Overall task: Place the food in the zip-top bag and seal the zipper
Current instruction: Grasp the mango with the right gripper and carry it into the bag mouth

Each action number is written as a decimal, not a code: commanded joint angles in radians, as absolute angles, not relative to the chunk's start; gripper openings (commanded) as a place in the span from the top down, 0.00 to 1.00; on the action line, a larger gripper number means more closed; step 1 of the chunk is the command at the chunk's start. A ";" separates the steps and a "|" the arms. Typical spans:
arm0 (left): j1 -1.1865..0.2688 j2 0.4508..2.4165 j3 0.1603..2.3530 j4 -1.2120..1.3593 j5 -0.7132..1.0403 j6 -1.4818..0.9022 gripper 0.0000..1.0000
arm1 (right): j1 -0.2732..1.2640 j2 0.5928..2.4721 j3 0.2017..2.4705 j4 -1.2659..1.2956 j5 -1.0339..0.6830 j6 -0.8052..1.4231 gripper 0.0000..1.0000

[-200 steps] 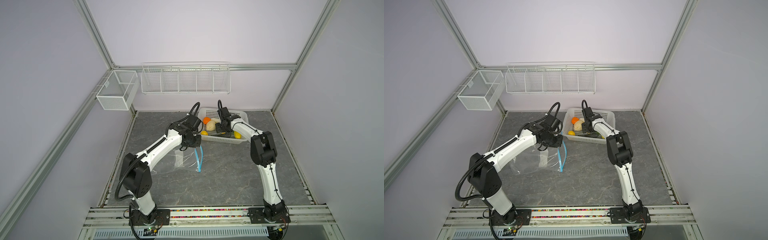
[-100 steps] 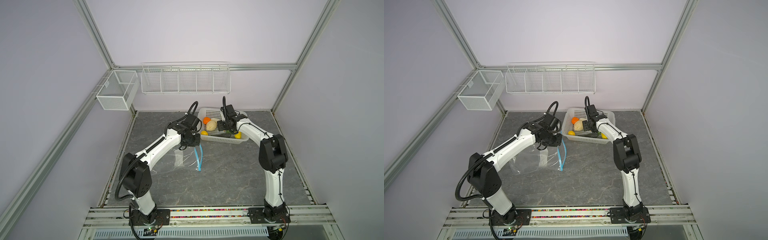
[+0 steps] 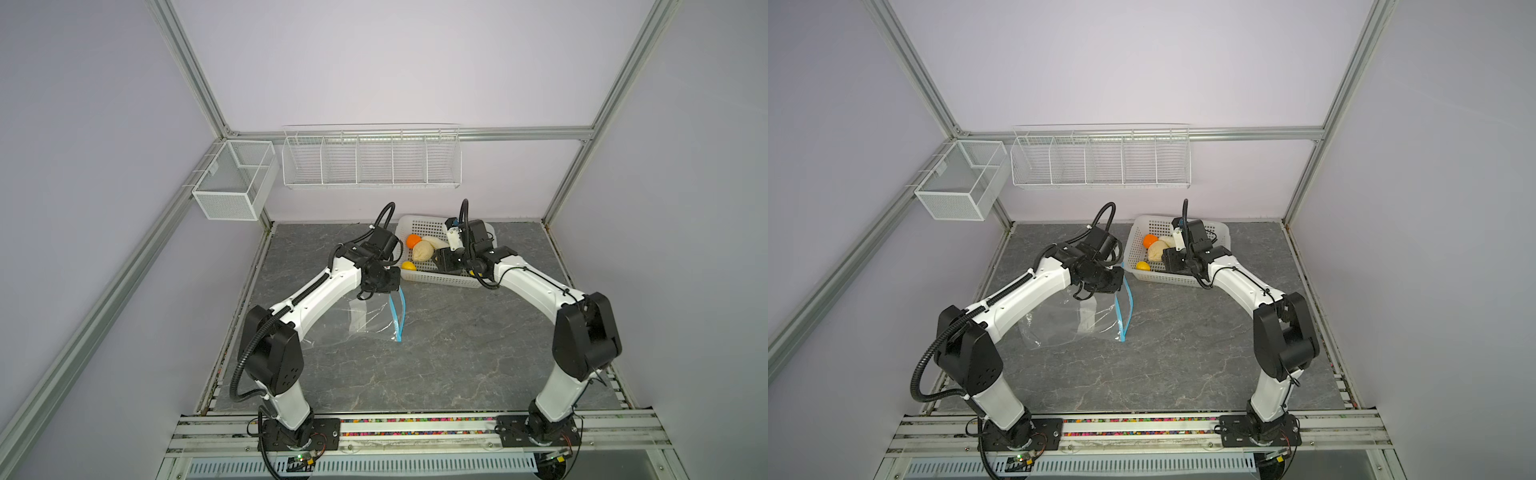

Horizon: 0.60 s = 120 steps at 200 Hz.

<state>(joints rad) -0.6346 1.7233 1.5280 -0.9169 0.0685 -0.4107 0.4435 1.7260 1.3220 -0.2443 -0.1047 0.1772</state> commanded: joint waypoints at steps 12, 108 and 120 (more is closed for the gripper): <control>-0.617 1.723 1.553 -0.916 0.098 -0.424 1.00 | 0.475 1.605 1.130 0.034 -0.317 0.230 0.36; -0.616 1.694 1.541 -0.900 0.105 -0.437 1.00 | 0.601 1.532 0.905 0.291 -0.476 0.367 0.35; -0.616 1.691 1.538 -0.899 0.106 -0.437 1.00 | 0.609 1.536 0.894 0.320 -0.488 0.382 0.35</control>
